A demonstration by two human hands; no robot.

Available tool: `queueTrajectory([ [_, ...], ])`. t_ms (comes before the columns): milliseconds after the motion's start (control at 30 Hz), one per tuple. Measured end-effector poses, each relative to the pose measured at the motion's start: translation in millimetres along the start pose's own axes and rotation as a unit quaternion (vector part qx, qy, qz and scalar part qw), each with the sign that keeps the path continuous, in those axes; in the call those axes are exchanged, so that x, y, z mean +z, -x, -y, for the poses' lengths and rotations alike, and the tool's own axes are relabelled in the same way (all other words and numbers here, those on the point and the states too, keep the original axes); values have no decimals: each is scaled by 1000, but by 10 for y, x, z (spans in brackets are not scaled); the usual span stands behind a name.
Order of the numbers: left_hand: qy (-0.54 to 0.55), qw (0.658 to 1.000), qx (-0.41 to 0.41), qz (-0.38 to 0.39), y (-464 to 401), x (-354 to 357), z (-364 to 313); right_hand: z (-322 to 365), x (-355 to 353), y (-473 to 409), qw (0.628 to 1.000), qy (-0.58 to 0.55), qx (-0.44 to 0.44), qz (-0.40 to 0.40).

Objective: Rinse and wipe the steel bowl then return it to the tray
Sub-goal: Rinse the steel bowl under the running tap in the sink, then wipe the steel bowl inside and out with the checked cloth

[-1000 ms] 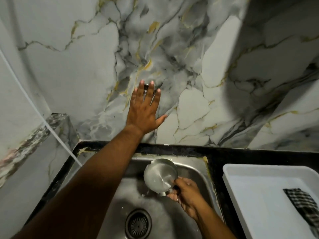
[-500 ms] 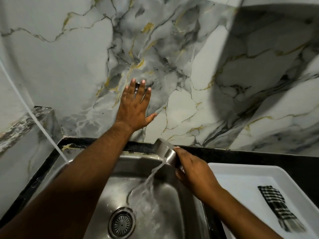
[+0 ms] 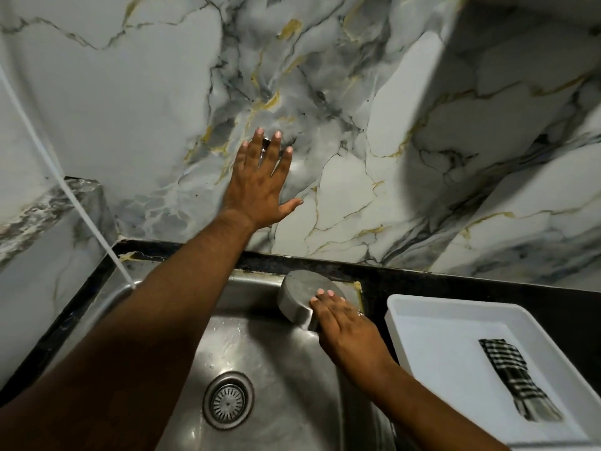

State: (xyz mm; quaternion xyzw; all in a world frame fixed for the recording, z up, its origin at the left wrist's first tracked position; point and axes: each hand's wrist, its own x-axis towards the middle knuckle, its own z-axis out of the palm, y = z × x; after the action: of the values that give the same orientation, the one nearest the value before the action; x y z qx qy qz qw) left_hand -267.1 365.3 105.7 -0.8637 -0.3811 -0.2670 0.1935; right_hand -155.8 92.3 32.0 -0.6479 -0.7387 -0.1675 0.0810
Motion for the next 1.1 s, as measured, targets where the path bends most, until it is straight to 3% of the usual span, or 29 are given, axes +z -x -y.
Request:
queueTrajectory([
  [67,23,999,-37,22,1,-105,-19,11,-84,-25,971,-186,151,-2],
  [100,52,996,-65,24,44,-169,-66,3,-142,-17,921,-304,242,-8],
  [167,154,980,-126,5,236,-293,-291,-70,-272,49,751,-526,395,-55],
  [233,318,928,-193,-21,578,-379,-660,-156,-371,164,566,-675,465,-92],
  [267,414,880,-232,-12,759,-411,-866,-193,-437,231,490,-727,469,-107],
  [300,511,814,-277,19,927,-436,-1079,-232,-508,317,437,-758,468,-124],
  [367,668,631,-372,132,1191,-513,-1464,-313,-605,474,381,-776,481,-146],
  [433,746,465,-409,244,1344,-566,-1831,-412,-654,662,362,-778,493,-143],
  [467,762,419,-415,268,1359,-600,-1998,-469,-669,763,360,-779,494,-139],
  [500,766,399,-425,269,1334,-635,-2159,-541,-676,863,358,-781,493,-136],
  [567,755,409,-450,245,1247,-702,-2440,-713,-689,1055,360,-786,487,-126],
  [600,745,418,-461,238,1197,-737,-2595,-838,-700,1171,378,-779,486,-120],
  [633,738,424,-469,234,1148,-765,-2743,-1001,-692,1302,417,-758,488,-115],
  [667,734,425,-476,231,1101,-790,-2891,-1196,-671,1445,480,-716,495,-109],
  [733,731,421,-484,231,1031,-792,-3142,-1635,-602,1731,639,-562,517,-95],
  [800,730,409,-496,234,957,-780,-3406,-2145,-449,2055,765,-397,503,-61],
  [867,726,390,-516,231,907,-763,-3610,-2605,-183,2327,850,-258,457,35],
  [967,705,396,-545,220,867,-660,-3882,-3166,286,2649,903,-135,370,172],
  [1100,682,427,-555,209,873,-575,-4003,-3423,750,2810,906,-127,318,249],
])
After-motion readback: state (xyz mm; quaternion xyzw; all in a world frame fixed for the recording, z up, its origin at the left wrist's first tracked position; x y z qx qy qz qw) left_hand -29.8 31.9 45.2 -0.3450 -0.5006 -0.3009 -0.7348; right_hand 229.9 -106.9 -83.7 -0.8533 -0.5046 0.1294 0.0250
